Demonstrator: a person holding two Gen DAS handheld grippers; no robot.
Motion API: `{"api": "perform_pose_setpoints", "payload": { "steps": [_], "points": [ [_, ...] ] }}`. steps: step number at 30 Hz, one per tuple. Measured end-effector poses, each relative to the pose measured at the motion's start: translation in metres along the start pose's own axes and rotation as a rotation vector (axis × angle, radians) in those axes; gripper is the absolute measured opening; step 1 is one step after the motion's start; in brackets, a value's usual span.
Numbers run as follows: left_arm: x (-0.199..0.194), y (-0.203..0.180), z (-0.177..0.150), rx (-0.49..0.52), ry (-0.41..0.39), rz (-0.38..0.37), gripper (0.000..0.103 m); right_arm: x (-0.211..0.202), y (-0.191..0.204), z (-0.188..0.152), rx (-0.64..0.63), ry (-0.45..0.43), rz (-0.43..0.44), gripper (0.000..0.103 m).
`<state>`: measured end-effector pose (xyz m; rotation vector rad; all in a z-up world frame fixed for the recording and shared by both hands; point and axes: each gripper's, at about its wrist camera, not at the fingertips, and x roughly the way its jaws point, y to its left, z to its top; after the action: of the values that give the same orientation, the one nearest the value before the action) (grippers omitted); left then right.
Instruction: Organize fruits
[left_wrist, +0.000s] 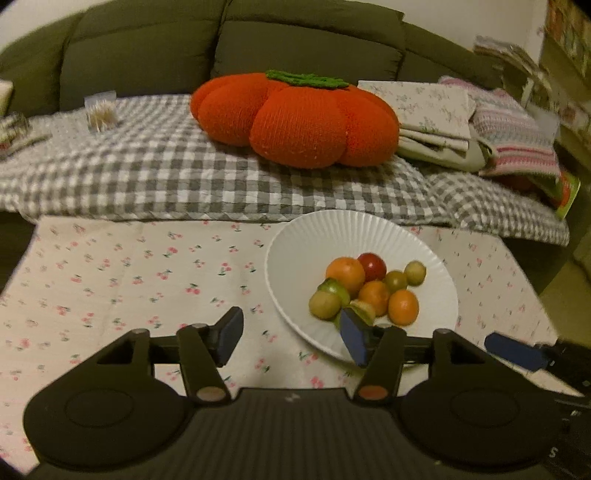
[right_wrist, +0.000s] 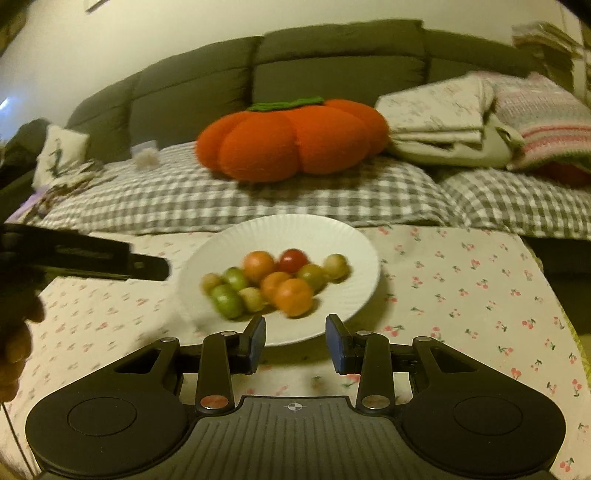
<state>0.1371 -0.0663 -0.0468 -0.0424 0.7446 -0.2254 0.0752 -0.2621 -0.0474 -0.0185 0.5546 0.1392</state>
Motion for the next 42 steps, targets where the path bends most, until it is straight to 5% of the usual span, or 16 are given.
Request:
{"api": "perform_pose_setpoints", "payload": {
  "steps": [7, 11, 13, 15, 20, 26, 42],
  "points": [
    [-0.037, -0.004, -0.020, 0.036, -0.013, 0.053, 0.060, -0.018, 0.028, -0.006, -0.046, -0.008, 0.031, 0.045],
    [-0.058, -0.005, -0.031, 0.079, -0.021, 0.098, 0.068, -0.023, 0.037, -0.008, -0.014, 0.042, -0.022, 0.046],
    [-0.071, -0.004, -0.037, 0.090, -0.021, 0.100, 0.069, -0.031, 0.040, -0.010, 0.025, 0.060, -0.047, 0.052],
    [-0.081, -0.004, -0.041, 0.092, -0.014, 0.094, 0.069, -0.044, 0.046, -0.011, 0.036, 0.059, -0.068, 0.070],
    [-0.113, -0.001, -0.051, 0.089, -0.033, 0.105, 0.076, -0.078, 0.058, -0.008, 0.013, 0.020, -0.083, 0.082],
    [-0.151, -0.003, -0.060, 0.093, -0.081, 0.120, 0.095, -0.112, 0.055, 0.002, 0.040, -0.015, -0.087, 0.099],
    [-0.163, -0.009, -0.068, 0.079, -0.135, 0.155, 0.102, -0.124, 0.047, -0.006, 0.089, 0.047, -0.138, 0.103]
  ]
}}
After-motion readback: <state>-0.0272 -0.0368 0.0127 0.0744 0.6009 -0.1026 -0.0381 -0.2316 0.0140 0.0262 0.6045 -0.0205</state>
